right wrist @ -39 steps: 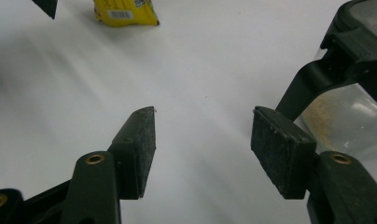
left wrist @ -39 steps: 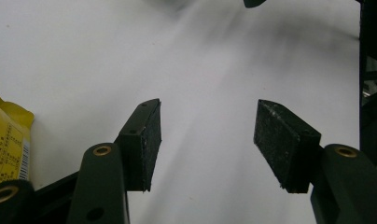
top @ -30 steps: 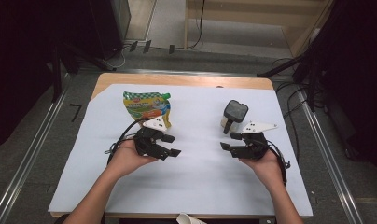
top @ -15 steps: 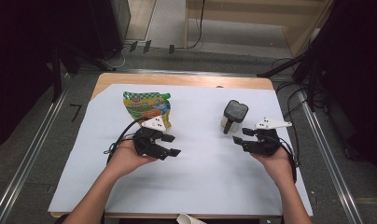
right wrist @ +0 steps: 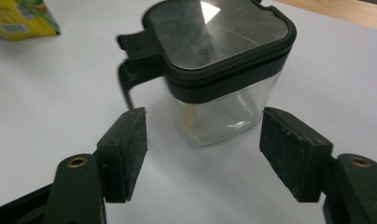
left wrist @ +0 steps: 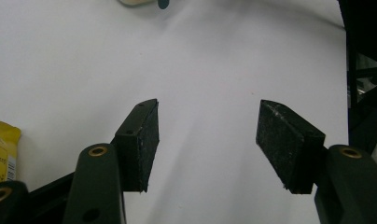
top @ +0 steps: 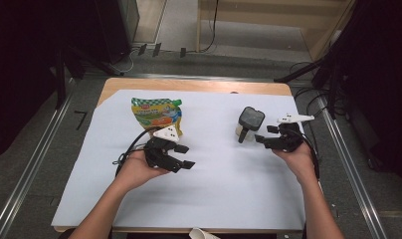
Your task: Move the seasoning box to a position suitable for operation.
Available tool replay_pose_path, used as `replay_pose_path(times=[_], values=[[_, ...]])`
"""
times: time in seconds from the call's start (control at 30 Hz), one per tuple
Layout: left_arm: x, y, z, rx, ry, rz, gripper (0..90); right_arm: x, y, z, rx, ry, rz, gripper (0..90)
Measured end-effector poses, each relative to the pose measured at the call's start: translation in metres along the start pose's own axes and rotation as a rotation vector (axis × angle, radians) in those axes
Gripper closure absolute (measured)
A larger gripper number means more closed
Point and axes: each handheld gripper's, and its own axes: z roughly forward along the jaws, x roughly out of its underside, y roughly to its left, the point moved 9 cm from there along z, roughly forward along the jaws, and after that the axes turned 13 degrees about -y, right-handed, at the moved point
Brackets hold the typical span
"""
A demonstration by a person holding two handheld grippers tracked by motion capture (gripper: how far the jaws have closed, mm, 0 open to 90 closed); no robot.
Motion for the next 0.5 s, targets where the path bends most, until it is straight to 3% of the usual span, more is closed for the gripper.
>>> replay_pose_path(times=[0.5], values=[[0.005,-0.004,-0.007,-0.006,-0.012,-0.018,40.5,0.006,-0.016,0.031,-0.07,-0.012,-0.043,22.6]])
